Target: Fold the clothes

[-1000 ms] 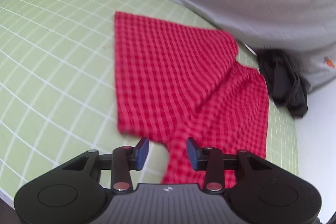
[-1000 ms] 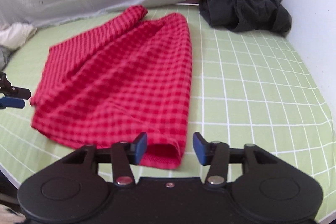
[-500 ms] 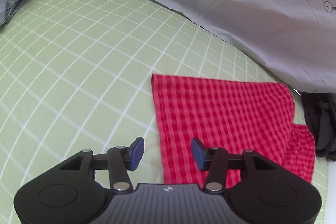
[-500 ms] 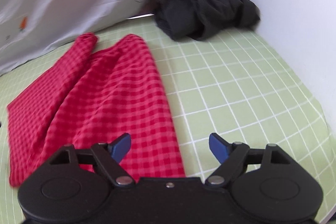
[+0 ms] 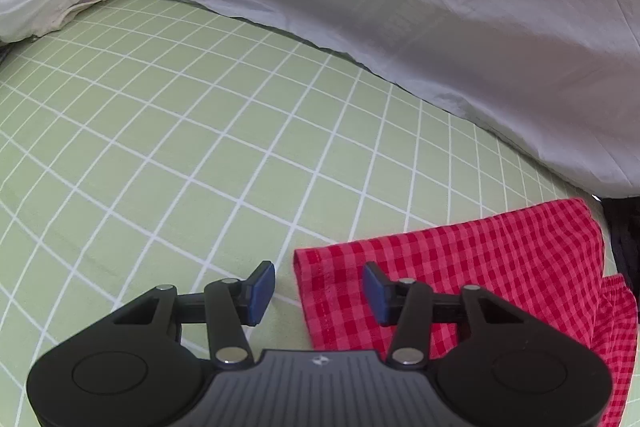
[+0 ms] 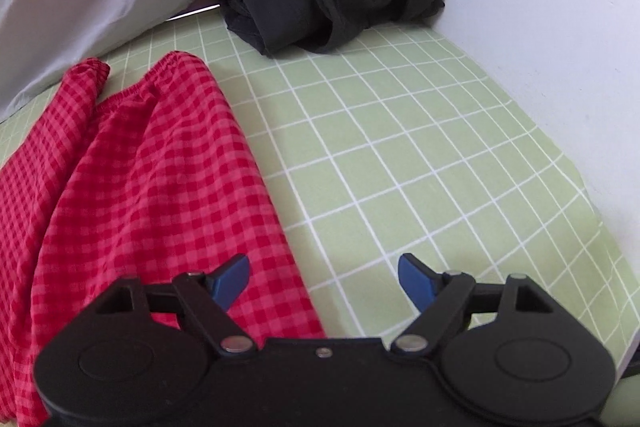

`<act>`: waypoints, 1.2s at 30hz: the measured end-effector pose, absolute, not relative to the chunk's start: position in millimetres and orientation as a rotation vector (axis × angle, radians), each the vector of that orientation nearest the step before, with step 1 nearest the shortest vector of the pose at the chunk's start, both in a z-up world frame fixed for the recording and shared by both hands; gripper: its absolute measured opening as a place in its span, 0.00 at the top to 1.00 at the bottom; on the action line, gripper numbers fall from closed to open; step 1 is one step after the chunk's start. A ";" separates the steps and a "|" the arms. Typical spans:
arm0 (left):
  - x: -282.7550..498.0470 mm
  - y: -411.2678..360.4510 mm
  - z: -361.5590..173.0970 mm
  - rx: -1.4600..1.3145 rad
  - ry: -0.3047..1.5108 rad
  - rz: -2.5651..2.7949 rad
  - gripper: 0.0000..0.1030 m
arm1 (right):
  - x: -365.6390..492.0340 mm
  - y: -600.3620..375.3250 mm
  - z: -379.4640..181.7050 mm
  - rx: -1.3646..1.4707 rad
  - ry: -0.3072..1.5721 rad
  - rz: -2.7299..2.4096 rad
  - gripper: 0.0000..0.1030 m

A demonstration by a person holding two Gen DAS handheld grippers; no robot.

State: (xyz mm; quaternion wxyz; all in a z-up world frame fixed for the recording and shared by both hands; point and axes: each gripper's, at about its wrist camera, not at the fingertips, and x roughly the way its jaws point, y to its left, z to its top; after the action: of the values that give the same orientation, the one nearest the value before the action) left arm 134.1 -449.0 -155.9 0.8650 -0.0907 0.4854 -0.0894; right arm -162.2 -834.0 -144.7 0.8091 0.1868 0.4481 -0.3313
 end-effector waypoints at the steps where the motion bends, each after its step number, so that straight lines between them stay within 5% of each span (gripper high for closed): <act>1: 134.1 -450.9 -156.1 -0.184 1.014 -0.196 0.55 | -162.1 -834.1 -144.9 0.401 0.962 -0.717 0.20; 5: 134.1 -458.4 -157.1 -0.159 1.004 -0.230 0.99 | -173.2 -837.3 -137.4 0.418 0.948 -0.741 0.20; 7: 130.4 -461.7 -152.6 -0.167 0.987 -0.263 1.00 | -180.5 -841.0 -133.9 0.421 0.938 -0.754 0.20; 20: -6.7 -557.3 -62.4 -0.203 0.853 -0.612 1.00 | -252.6 -874.0 -132.1 0.543 0.827 -0.705 0.20; 28: -124.1 -639.7 -92.8 -0.177 1.042 -0.721 0.99 | -302.1 -893.1 -140.0 0.558 0.834 -0.627 0.21; 33: -153.0 -639.9 -105.6 -0.126 1.106 -0.624 0.67 | -308.1 -891.9 -138.5 0.524 0.842 -0.563 0.21; 36: -152.0 -619.0 -104.5 -0.133 1.095 -0.493 0.59 | -299.5 -881.0 -133.4 0.475 0.832 -0.495 0.21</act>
State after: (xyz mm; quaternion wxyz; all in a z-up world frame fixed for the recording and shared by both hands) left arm -152.0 -619.0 -104.5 0.8229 -0.0627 0.5148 -0.2319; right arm -299.5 -881.0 -133.4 0.8582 0.2261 0.3960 -0.2357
